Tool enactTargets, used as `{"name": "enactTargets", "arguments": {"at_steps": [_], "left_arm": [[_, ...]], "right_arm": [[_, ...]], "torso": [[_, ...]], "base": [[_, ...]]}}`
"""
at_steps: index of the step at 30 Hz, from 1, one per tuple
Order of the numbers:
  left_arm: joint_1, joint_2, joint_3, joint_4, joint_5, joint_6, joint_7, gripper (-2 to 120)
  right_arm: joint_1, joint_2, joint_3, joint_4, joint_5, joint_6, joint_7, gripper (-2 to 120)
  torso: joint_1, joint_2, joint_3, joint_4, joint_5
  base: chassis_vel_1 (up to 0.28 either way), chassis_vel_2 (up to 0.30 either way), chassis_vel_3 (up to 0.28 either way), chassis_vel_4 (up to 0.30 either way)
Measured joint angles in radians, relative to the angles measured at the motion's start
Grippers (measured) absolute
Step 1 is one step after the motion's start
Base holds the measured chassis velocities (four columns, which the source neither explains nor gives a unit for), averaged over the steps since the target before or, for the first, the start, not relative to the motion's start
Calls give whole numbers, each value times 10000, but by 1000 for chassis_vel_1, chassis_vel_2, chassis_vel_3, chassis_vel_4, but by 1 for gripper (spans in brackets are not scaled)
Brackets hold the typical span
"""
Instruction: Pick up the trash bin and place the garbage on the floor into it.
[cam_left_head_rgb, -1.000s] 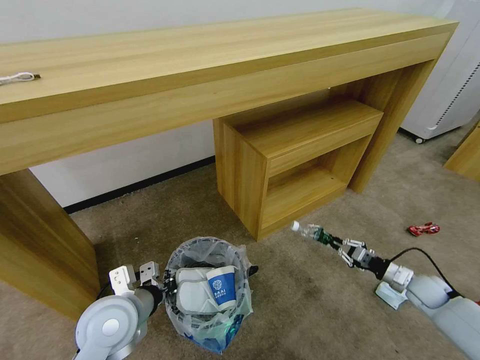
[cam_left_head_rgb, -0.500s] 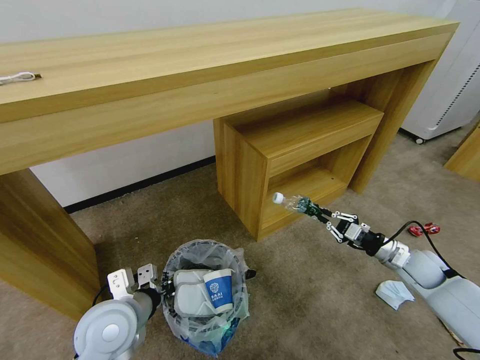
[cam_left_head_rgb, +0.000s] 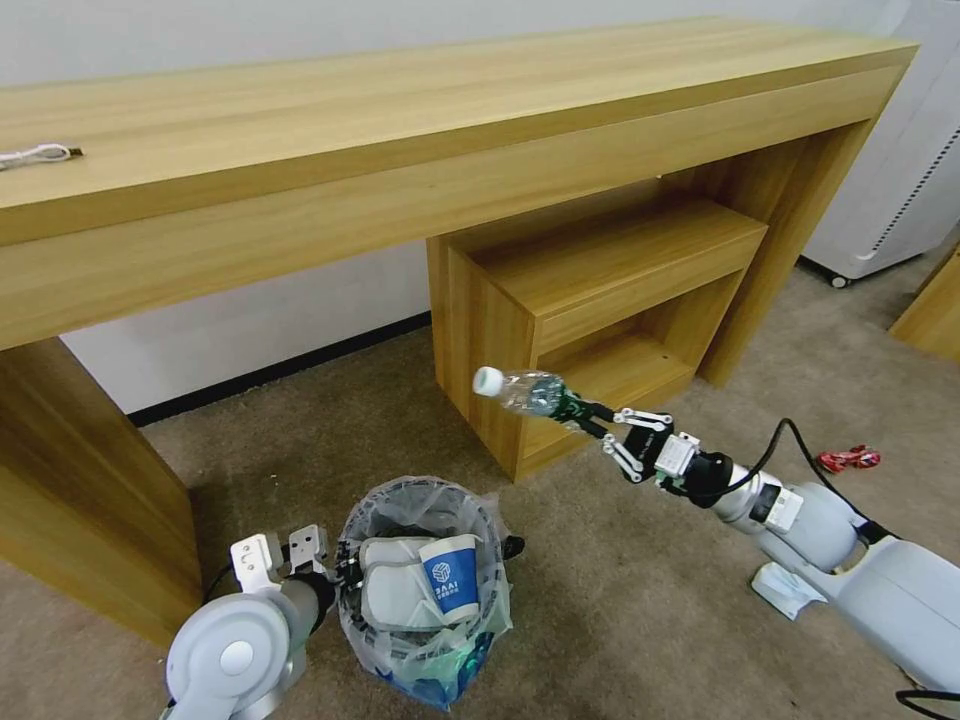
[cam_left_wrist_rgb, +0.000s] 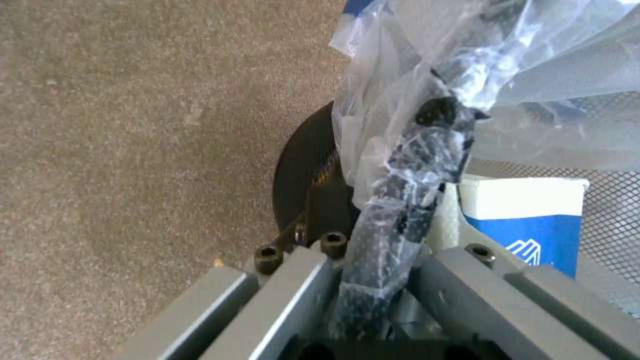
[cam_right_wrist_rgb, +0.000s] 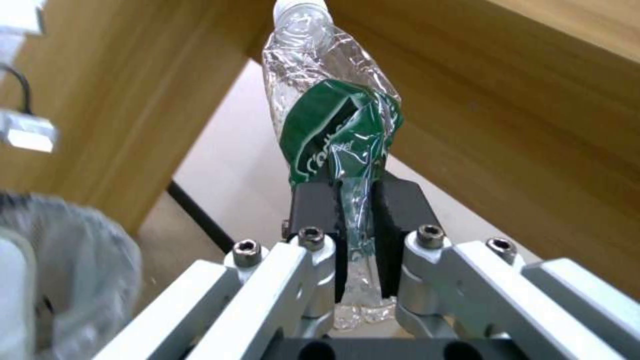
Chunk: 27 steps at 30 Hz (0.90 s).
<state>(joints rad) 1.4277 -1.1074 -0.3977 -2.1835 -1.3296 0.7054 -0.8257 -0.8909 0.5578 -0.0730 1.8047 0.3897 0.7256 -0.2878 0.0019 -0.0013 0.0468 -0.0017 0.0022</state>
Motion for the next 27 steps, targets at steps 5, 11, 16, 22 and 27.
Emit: {"name": "enactTargets", "arguments": {"at_steps": [5,11,16,22,27], "left_arm": [[-275,1,233,269,-46,-1,-12,0],[-424,-88,395,433,-29,-5,-12,0],[-703,-146,497,603,-75,-16,-62,0],[-899,-176,484,611,-274,-31,-169,0],[-998,-80,358,502,-606,-36,-354,0]], "right_arm": [[288,-45,-659,331,7,-205,206,7],[765,-1,-1396,410,29,-279,428,7],[1439,49,-2446,630,274,-376,734,7],[1896,202,-3261,641,390,-393,856,7],[2193,195,-3947,820,554,-453,898,7]], "torso": [[0,0,1,-1,1],[0,0,1,0,0],[0,0,0,-1,1],[0,0,1,-1,1],[0,0,0,-1,-1]], "base": [[0,0,0,0],[0,0,0,0],[0,0,0,0],[0,0,0,0],[0,0,0,0]]}}
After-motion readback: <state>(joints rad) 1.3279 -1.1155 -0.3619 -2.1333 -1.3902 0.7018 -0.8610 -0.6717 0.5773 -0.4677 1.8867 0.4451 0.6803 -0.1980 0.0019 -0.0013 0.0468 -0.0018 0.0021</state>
